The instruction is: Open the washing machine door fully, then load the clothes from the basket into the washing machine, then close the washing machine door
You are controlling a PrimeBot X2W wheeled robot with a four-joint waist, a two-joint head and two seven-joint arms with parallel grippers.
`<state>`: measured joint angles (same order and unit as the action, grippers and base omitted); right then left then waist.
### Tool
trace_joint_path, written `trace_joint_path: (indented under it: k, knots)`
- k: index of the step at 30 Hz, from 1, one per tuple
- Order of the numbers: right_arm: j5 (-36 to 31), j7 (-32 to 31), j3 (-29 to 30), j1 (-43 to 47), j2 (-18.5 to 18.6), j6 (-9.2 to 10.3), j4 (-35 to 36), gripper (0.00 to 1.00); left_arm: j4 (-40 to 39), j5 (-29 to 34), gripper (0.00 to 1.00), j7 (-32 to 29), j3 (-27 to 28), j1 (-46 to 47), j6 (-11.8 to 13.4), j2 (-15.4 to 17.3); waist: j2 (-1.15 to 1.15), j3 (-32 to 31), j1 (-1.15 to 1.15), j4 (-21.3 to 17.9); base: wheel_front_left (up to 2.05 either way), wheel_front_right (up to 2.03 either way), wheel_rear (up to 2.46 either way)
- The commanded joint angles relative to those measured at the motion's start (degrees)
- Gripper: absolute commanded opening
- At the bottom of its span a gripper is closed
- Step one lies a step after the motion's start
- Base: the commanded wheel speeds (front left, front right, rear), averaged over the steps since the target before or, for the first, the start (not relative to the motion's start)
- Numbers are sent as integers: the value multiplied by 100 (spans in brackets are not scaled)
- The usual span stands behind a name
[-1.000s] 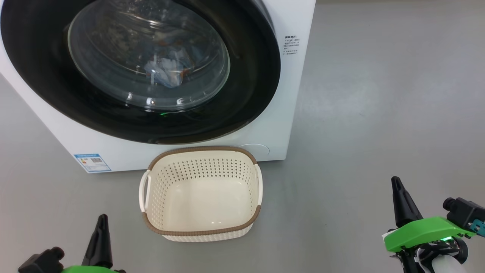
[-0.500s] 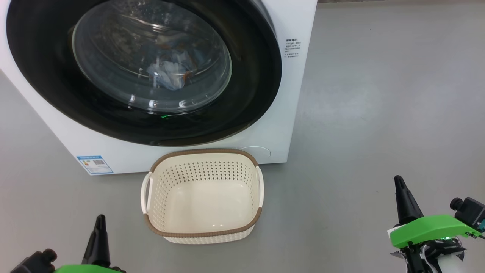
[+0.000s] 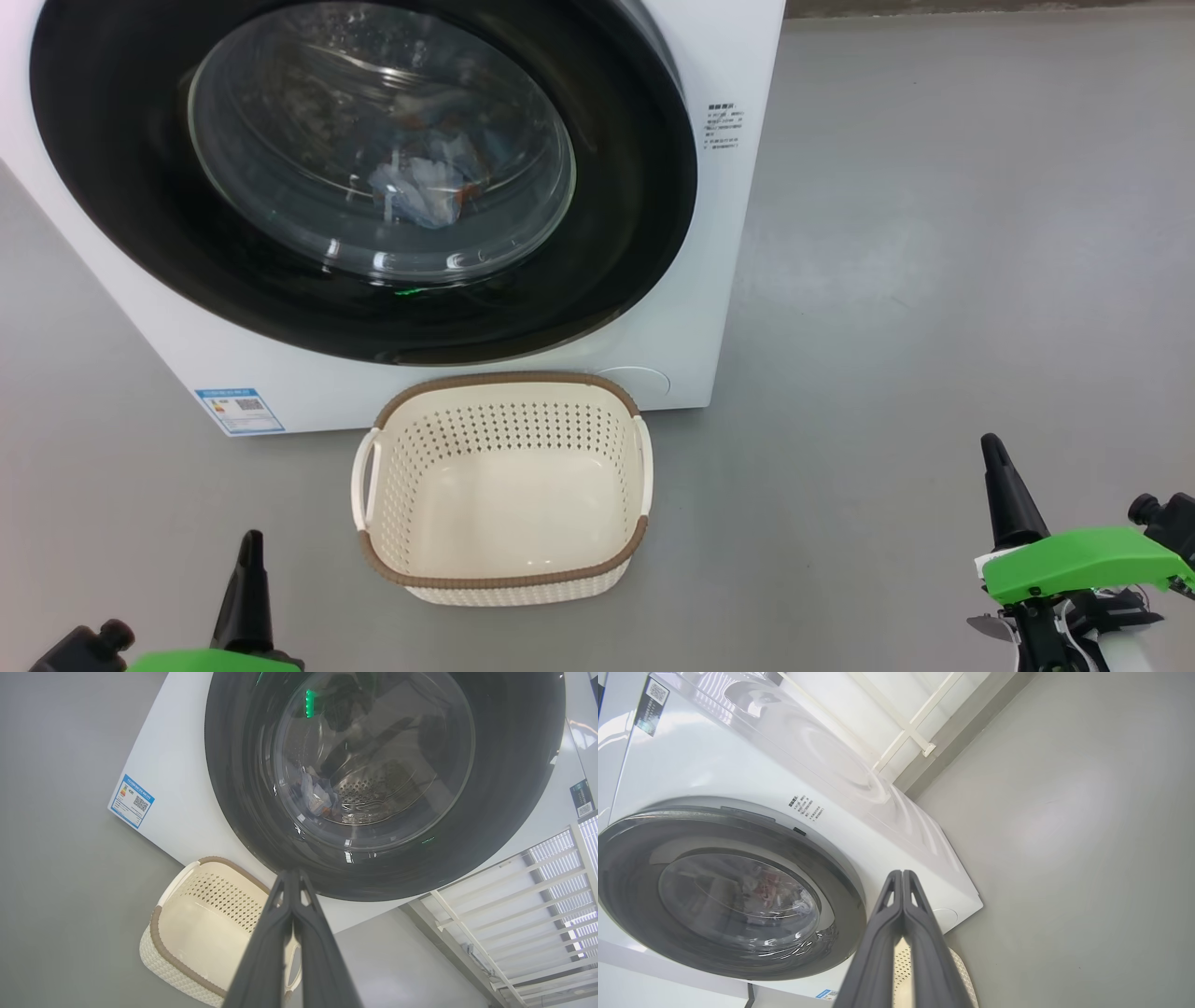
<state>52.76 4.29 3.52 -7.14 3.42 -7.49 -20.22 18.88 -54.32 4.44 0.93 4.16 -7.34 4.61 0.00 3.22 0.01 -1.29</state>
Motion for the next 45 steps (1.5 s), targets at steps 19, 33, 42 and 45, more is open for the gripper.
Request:
trace_joint_path:
  k: [19,33,42,45]
  knots:
    - [1296,-347,67,-20,3,0,297,0,-262,-1231,0,-366,274,166,-6,6,0,-100,-1,41,0,0,0]
    - [2087,-568,140,2,-14,0,383,0,-315,-1994,0,-586,362,190,-8,-48,0,-166,-1,67,0,0,0]
    - [2693,-738,196,20,-27,0,450,0,-355,-2579,0,-755,430,209,-10,-89,0,-216,-1,87,0,0,0]
    - [2876,-789,213,25,-31,0,470,0,-367,-2756,0,-806,451,215,-10,-101,0,-231,-1,94,0,0,0]
